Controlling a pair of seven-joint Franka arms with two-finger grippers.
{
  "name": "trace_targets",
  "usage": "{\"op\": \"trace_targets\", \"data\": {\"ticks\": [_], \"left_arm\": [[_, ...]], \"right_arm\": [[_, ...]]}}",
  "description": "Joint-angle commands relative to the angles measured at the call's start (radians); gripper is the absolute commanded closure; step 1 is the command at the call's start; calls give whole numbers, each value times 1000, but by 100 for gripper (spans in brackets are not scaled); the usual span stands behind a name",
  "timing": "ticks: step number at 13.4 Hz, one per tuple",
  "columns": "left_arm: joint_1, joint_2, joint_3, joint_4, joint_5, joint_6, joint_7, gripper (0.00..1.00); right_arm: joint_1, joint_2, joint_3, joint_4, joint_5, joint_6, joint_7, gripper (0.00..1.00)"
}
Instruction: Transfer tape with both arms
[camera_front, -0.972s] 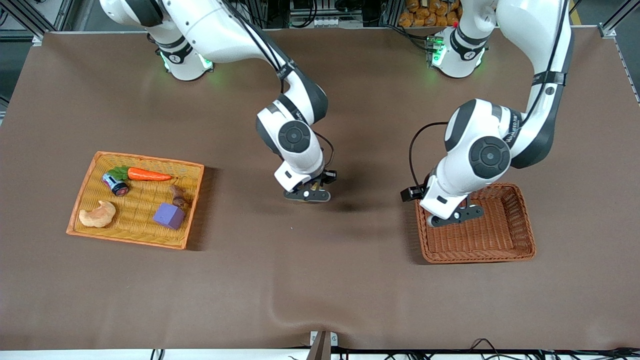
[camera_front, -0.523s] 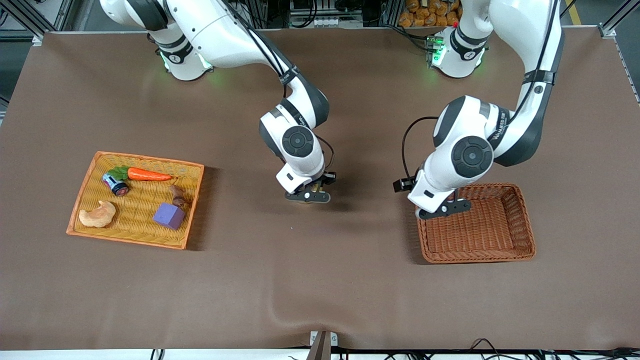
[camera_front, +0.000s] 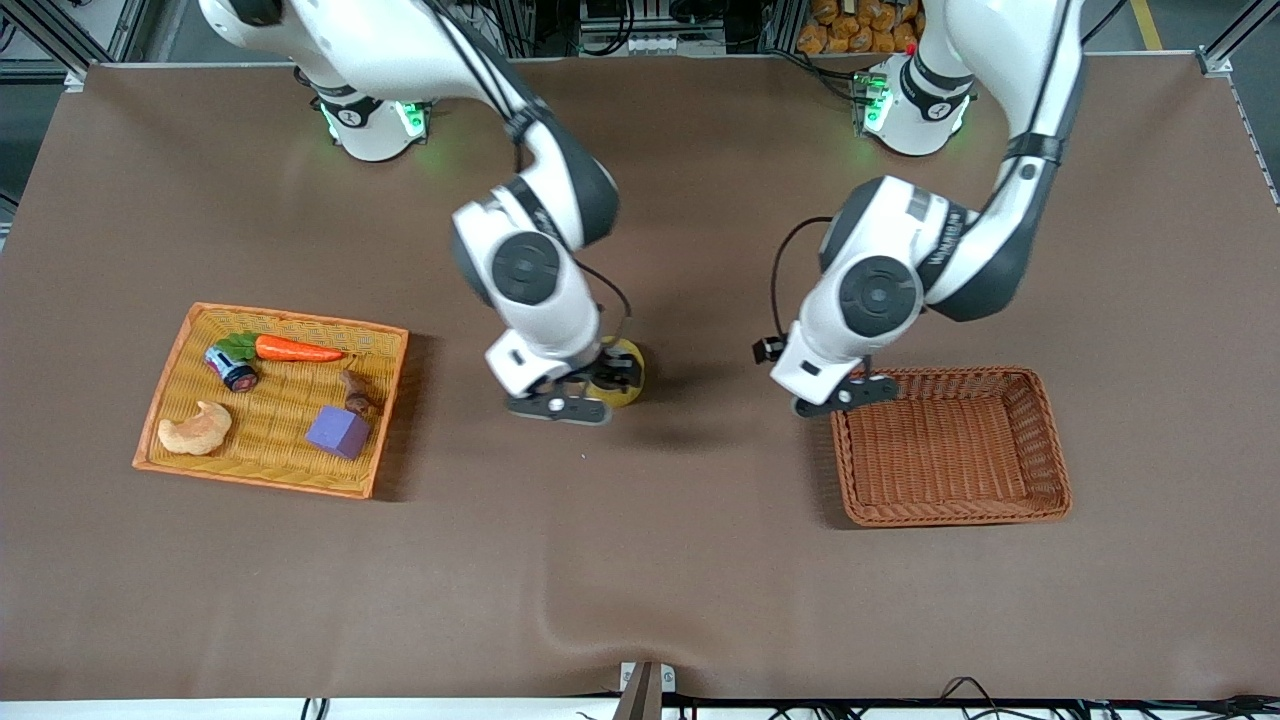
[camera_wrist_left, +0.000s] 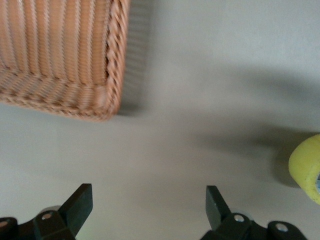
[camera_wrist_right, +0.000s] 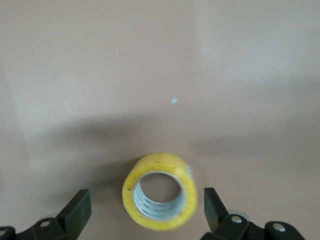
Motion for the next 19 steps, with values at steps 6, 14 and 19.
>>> {"op": "trace_targets", "data": {"ticks": [6,14,19], "left_arm": [[-142,193,2,150,-8,137,-305,0],[-302,332,11,201,6,378,-493,0],[-326,382,24,201,19,442,-494,0]], "right_arm": [[-207,-538,9,-274,-124,-314,-148,0],[-638,-686,60,-224,-135,-500,-715,0],[-757,-678,87,-216,-174,-506,-745,0]]}}
